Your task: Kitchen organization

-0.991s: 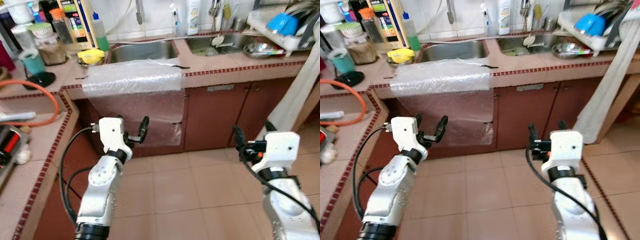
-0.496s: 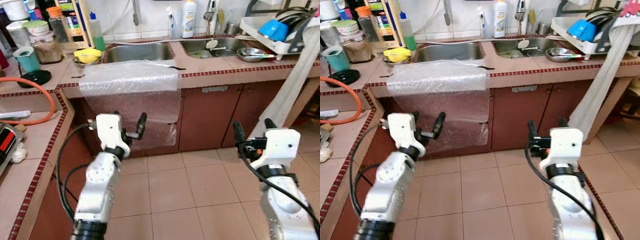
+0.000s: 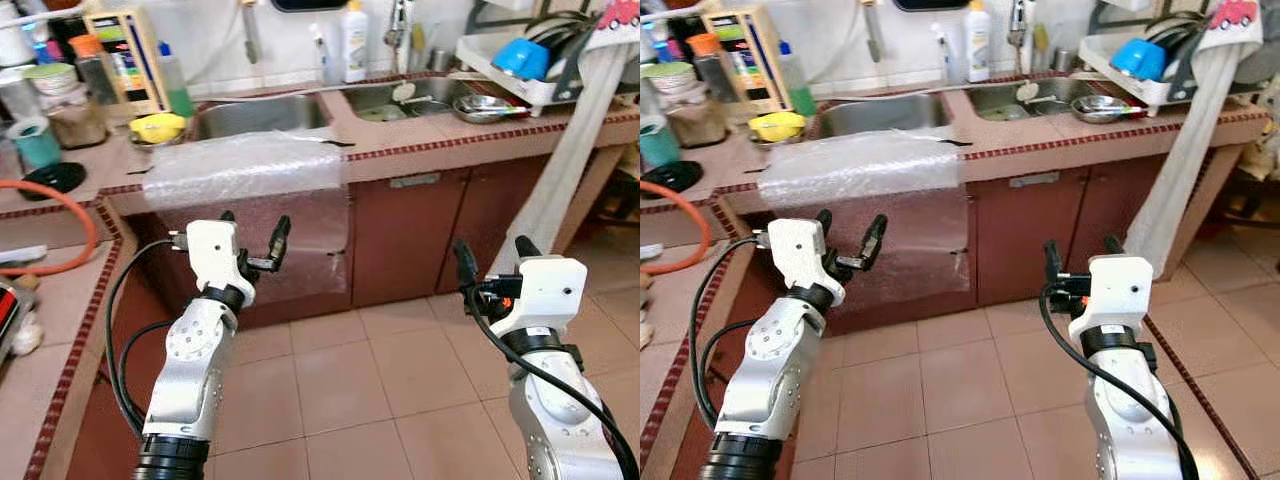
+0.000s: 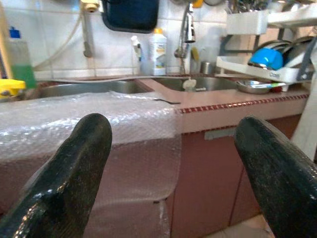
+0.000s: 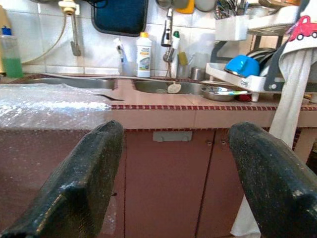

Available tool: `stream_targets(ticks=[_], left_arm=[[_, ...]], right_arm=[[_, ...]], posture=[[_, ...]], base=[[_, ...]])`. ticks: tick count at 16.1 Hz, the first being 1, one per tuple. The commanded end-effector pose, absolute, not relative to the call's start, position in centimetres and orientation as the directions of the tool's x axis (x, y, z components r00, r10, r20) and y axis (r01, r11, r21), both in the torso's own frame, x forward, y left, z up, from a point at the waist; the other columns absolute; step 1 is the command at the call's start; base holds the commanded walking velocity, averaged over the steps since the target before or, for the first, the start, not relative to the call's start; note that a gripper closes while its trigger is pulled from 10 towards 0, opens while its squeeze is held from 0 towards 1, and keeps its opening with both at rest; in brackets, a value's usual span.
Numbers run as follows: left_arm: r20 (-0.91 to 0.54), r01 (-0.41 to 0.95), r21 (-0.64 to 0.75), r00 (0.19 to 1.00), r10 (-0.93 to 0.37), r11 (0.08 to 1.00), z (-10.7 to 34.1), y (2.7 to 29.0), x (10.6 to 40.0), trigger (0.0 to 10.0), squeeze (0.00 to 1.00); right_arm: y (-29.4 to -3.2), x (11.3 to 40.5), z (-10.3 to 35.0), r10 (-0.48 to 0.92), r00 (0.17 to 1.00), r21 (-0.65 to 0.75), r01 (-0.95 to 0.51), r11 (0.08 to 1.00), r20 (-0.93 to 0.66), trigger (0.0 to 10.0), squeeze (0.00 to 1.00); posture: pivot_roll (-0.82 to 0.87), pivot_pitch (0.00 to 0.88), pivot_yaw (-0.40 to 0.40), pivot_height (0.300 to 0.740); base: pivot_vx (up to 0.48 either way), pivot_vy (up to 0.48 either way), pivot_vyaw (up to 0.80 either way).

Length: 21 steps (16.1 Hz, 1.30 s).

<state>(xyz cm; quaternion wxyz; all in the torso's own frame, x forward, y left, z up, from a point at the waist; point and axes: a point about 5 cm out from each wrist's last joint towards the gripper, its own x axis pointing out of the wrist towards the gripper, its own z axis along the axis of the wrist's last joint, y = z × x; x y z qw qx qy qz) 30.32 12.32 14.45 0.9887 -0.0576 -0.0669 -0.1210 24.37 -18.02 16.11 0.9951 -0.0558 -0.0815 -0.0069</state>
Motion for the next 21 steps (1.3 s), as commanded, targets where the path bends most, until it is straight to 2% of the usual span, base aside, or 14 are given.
stream_targets(ticks=[1, 6, 16, 19, 21], left_arm=[[0.16, 0.25, -0.074, 0.958, -0.236, 0.965, 14.97, 12.66, 30.34, 10.0, 0.0], [0.169, 0.244, -0.069, 0.958, -0.23, 0.967, 15.28, 12.89, 30.49, 10.0, 0.0], [0.156, 0.27, -0.062, 0.954, -0.257, 0.961, 15.12, 12.51, 30.38, 10.0, 0.0], [0.146, 0.268, -0.064, 0.955, -0.257, 0.961, 14.93, 12.56, 30.4, 10.0, 0.0], [0.129, 0.254, -0.078, 0.961, -0.243, 0.964, 14.73, 12.53, 30.47, 10.0, 0.0]], right_arm=[[-17.78, 24.41, 15.99, 0.004, 0.987, -0.108, 0.014, 0.994, 0.163, 10.0, 0.0], [-17.59, 24.68, 15.95, -0.009, 0.984, -0.095, 0.026, 0.995, 0.176, 10.0, 0.0], [-17.38, 24.36, 15.64, -0.01, 0.984, -0.095, 0.027, 0.995, 0.176, 10.0, 0.0], [-17.28, 24.59, 15.78, -0.009, 0.984, -0.089, 0.025, 0.996, 0.181, 10.0, 0.0], [-17.45, 24.79, 15.91, -0.024, 0.982, -0.071, 0.038, 0.997, 0.189, 10.0, 0.0]], posture=[[-0.08, 0.0, 0.132, 0.74], [-0.08, 0.0, 0.143, 0.74], [-0.08, 0.0, 0.156, 0.74], [-0.08, 0.0, 0.149, 0.74], [-0.07, 0.0, 0.144, 0.74]], base=[[0.431, 0.0, 0.0], [0.444, 0.0, 0.0], [0.442, 0.0, 0.67], [0.439, 0.0, 0.0], [0.0, 0.0, 0.0]])
